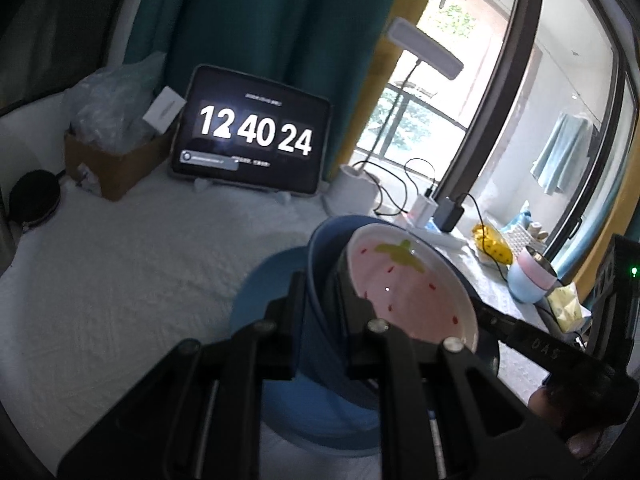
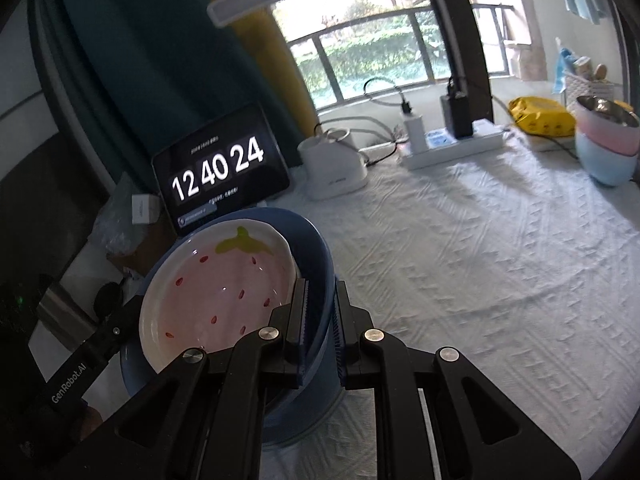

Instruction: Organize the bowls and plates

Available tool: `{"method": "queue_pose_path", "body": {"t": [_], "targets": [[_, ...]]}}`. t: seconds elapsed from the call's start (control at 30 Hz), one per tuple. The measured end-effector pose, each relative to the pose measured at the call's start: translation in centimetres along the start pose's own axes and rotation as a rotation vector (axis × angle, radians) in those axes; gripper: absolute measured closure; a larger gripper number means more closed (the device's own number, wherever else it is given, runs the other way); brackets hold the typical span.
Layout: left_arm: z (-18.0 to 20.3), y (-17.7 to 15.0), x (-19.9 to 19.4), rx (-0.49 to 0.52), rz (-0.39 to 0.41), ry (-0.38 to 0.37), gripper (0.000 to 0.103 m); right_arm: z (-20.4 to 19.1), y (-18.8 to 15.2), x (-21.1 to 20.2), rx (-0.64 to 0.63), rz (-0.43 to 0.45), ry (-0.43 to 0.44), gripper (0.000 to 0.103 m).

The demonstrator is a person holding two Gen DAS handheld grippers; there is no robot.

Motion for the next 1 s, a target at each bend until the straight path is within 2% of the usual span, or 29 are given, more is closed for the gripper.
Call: {"method": "queue_pose_path", "body": {"t": [0.5,1.0], "targets": [[-0.5,0.2,0.2,0.026,-0.009,0.008,0.09,-1.1,0.5,1.5,-0.018,-0.027,-0.038,0.089],[0.8,-0.3,0.4,0.143,0.0,0.033,0.084,-1.0,0.2,1.0,-0.043,-0.015,-0.107,0.089]]}}
Point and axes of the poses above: each gripper's, at about its wrist camera, not at the fingertips, and x roughly the way its jaws point, z to its right, y to its top, the point moved 1 cm from there along x, roughly the way its jaws point, and after that the axes turned 12 degrees about -x, right-handed, at the moved point
